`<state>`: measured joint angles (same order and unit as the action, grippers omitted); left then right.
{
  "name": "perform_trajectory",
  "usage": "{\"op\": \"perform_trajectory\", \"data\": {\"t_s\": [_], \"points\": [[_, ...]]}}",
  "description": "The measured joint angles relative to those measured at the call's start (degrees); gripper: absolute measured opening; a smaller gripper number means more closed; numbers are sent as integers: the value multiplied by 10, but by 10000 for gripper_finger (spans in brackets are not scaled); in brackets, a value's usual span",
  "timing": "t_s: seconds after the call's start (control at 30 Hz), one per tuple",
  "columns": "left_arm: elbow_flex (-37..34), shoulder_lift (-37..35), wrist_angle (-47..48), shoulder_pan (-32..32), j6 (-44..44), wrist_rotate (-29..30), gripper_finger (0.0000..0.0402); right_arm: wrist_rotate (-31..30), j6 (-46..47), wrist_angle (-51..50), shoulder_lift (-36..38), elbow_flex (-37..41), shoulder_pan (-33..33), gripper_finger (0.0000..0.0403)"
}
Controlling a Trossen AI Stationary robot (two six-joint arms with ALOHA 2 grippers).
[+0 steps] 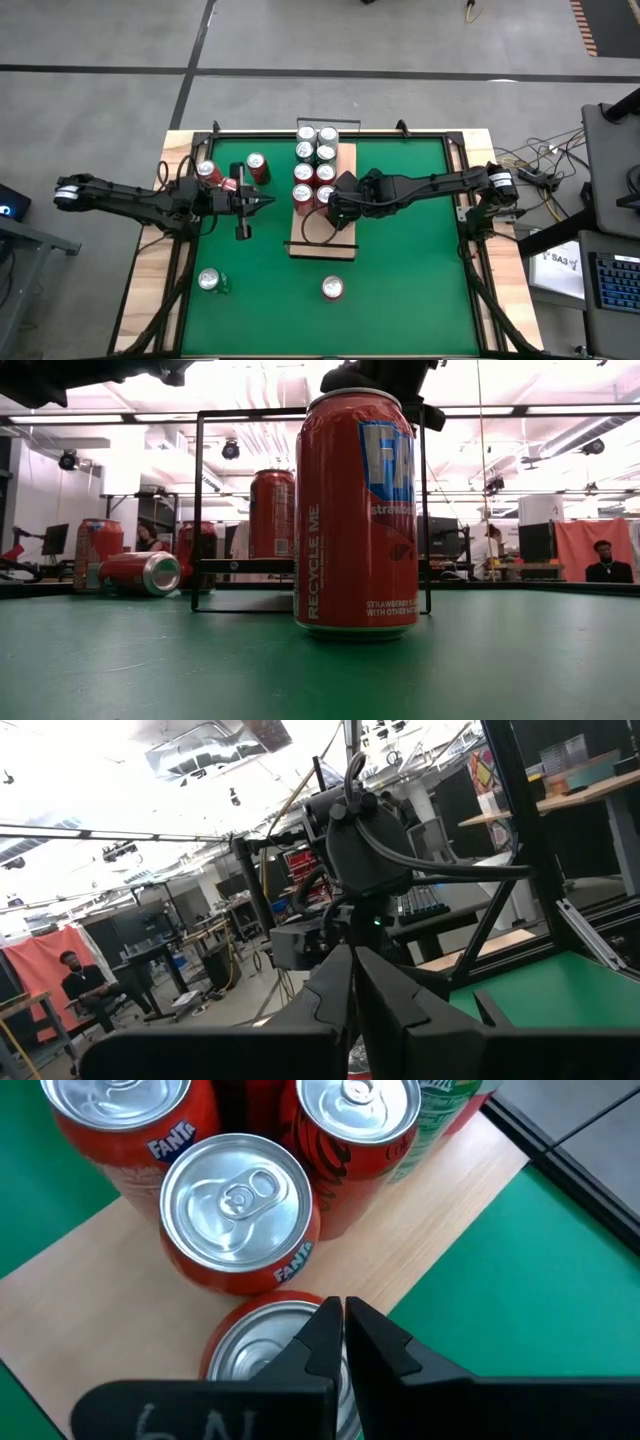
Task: Place canned beverage on shelf
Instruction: Put the orange soda can on the shelf and aligned with the other orange soda can
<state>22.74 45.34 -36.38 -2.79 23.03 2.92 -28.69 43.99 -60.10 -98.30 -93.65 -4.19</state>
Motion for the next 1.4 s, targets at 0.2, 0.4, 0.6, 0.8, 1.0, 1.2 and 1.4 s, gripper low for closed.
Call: {"op": "perform_trajectory", "data": {"t_s": [0.2,0.4,0.6,0.8,1.0,1.2,1.4], "points": [[0,0,0,0,0,0,0,6,-7,1,1,-12,-2,9],[0,0,1,0,0,0,0,89,-48,-2,3,-52,-16,9],[0,0,0,0,0,0,0,211,-50,-57,3,-64,-20,9],[0,0,0,0,0,0,0,179,-46,-82,-4,-61,-19,9],[0,0,0,0,0,0,0,166,-51,-82,-18,-60,-18,9],[0,0,0,0,0,0,0,153,-50,-78,-30,-59,-18,9],[0,0,0,0,0,0,0,138,-46,-68,-36,-59,-11,9]]}}
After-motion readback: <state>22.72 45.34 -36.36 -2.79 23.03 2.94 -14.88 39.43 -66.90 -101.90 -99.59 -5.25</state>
